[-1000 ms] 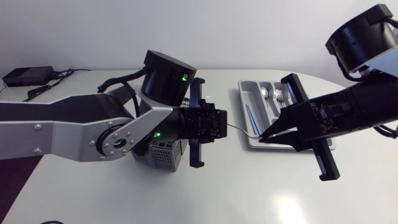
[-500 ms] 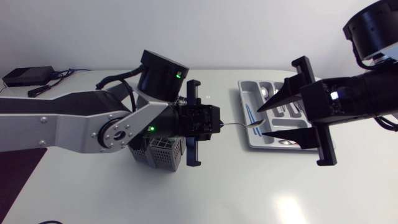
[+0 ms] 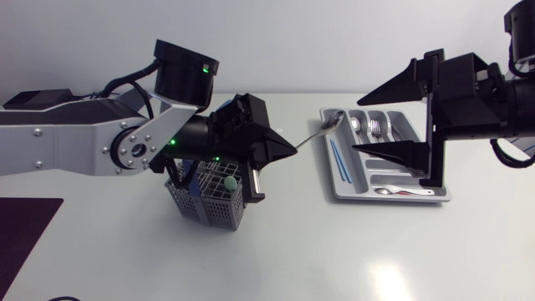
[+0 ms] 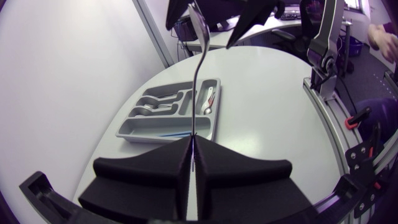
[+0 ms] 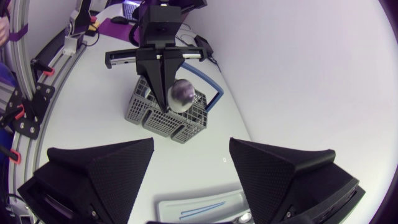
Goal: Unload the cutlery basket into the drawer organizer.
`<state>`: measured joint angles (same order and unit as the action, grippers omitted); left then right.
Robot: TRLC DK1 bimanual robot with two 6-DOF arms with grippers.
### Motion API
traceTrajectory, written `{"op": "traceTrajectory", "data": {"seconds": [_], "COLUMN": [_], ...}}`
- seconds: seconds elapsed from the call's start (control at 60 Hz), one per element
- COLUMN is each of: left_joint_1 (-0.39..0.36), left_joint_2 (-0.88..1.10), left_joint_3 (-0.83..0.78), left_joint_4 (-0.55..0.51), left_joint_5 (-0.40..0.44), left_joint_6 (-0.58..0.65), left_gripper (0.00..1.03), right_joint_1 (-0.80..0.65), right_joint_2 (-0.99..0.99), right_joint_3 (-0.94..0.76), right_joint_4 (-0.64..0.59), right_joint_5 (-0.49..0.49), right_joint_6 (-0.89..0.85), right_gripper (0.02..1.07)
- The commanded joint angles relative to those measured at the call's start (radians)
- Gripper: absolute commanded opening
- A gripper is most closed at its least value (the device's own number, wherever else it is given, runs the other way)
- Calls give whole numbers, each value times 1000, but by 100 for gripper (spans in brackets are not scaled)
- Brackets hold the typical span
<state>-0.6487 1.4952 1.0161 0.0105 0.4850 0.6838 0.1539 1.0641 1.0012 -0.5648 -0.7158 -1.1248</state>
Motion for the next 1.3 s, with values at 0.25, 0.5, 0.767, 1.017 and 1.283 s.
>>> {"op": "traceTrajectory", "data": {"seconds": [0.25,0.5,0.767,1.017,1.283], "left_joint_1": [27,60,44,31,35], "left_joint_2": [-47,-26,-18,-3,39], "left_joint_3": [55,108,88,93,116], "left_joint_4": [26,23,22,2,-26], "left_joint_5": [130,287,310,339,371], "left_joint_6": [-179,-311,-311,-310,-302], "left_gripper": [3,3,3,3,3], "right_joint_1": [1,38,41,41,56], "right_joint_2": [4,28,76,105,112], "right_joint_3": [-85,-82,-61,-26,-4], "right_joint_4": [115,144,206,258,255], "right_joint_5": [-131,-188,-237,-289,-336], "right_joint_6": [244,326,407,484,505], "right_gripper": [67,61,55,51,42]}}
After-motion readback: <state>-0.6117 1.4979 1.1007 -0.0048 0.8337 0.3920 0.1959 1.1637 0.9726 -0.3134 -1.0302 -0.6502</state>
